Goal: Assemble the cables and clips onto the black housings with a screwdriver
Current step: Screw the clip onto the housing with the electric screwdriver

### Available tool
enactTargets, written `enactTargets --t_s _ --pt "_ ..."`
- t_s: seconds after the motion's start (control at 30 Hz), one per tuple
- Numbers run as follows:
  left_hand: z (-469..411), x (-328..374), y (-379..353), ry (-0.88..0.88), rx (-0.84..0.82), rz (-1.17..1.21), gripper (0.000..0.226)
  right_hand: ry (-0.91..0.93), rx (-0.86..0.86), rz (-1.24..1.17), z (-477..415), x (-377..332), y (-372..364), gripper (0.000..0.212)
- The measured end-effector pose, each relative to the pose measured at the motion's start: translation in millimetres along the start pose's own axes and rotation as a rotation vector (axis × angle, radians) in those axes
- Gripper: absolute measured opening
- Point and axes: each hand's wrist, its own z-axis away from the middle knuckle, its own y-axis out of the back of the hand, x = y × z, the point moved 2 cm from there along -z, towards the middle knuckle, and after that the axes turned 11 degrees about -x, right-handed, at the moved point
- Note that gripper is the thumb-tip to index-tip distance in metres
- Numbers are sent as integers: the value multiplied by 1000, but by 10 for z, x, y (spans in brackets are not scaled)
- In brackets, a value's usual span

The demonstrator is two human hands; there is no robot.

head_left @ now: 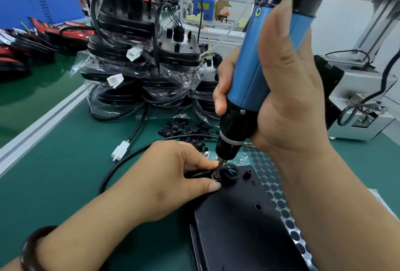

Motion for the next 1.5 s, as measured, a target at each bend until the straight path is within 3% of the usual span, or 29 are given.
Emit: enactTargets --t_s 0.2,0.37,0.53,0.63,0.77,0.9,1.0,1.1,1.2,1.33,1.5 --pt "4 4 0 -9 8 -32 27 -25 -5 7 8 5 -8 34" --pt "12 34 1 -19 -13 -84 27 -41 -121 -10 0 12 -100 65" --pt "15 47 5 -24 -13 -90 31 -23 -107 -21 11 31 -106 47" --pt "5 27 8 -20 -12 -91 31 -28 -104 -18 11 23 -94 51" --pt "-1 17 6 -26 -15 -94 33 -10 -139 -8 3 24 -107 71" --pt "-2 16 3 -46 -9 -100 32 -22 -137 -4 -3 52 -86 69" --pt "5 -17 9 -31 -2 -28 18 -24 -59 -31 13 41 28 65" --pt "-7 -14 16 -10 32 6 25 -41 92 -92 58 -97 362 67" --pt "-59 -9 -2 46 3 25 17 -107 321 -76 217 -409 844 53" --pt "-126 -11 11 156 -121 122 14 -258 654 41 691 -733 1443 52" --pt "-186 17 65 225 -189 201 33 -419 875 19 1300 -716 1804 51"
